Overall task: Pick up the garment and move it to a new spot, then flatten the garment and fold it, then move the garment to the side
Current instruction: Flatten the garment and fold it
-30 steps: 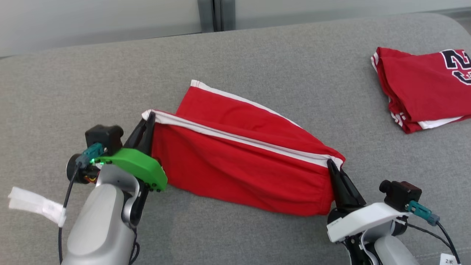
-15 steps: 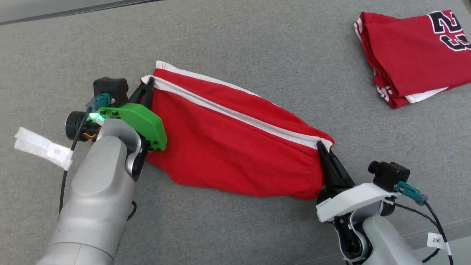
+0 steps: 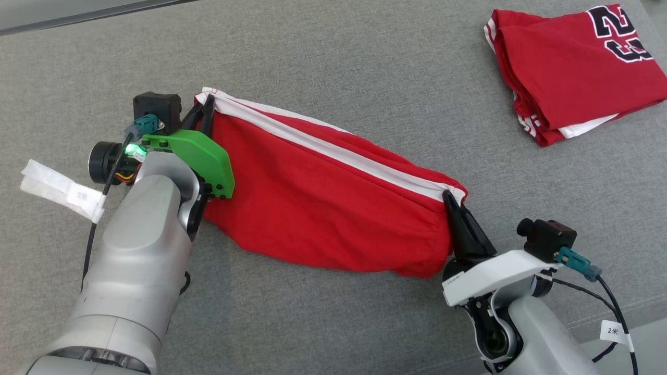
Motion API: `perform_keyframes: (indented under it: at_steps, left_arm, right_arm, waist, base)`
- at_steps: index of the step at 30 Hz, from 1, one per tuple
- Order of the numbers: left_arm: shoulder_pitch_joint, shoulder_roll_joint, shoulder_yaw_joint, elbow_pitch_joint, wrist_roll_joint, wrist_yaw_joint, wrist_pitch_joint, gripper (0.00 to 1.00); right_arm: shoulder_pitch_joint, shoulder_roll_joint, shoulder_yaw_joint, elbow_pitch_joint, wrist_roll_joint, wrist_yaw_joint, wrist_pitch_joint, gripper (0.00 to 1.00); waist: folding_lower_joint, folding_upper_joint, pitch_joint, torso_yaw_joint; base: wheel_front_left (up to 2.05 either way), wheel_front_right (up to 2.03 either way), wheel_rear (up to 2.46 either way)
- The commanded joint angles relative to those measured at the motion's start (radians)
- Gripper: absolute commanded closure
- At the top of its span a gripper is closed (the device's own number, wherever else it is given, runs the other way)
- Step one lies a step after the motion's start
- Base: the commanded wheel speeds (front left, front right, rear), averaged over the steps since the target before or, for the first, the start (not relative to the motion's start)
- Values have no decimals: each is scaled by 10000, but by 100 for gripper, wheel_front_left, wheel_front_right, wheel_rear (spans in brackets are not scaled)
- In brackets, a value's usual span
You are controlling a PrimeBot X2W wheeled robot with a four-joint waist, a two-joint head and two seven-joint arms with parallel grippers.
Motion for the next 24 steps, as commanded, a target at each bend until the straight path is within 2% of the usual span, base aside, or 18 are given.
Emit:
perform_keyframes:
  at_steps: [1,2,12,17,24]
  left_arm:
    - [-205,10,-1,93,23,78,-151,0]
    - [-229,-29,-43,189,21,70,-288,0]
    - [503,-162,-82,15,-344,-34,-593,0]
    - [1281,-193,-55,-51,-620,-77,-594,0]
    - [1848,-216,-169,502,-1011,-86,291,0]
  right_arm:
    - [-114,-17,0,7,32,-17,-48,52]
    - [-72,-19,-53,-36,47,-17,-48,0]
    - [453,-19,-569,-403,-419,-17,-47,0]
    - [1031,-19,-1129,-711,-1198,-15,-46,0]
    - [1775,-18,-1860,-1095,-2038,-17,-43,0]
  waist:
    - [0,0,-31,4]
    - [0,0,-73,31]
    - [0,0,-542,344]
    - [0,0,-984,528]
    - [0,0,-1518,598]
  base:
    - [0,0,0]
    - [0,0,0]
    - [0,0,0]
    - [0,0,0]
    - [0,0,0]
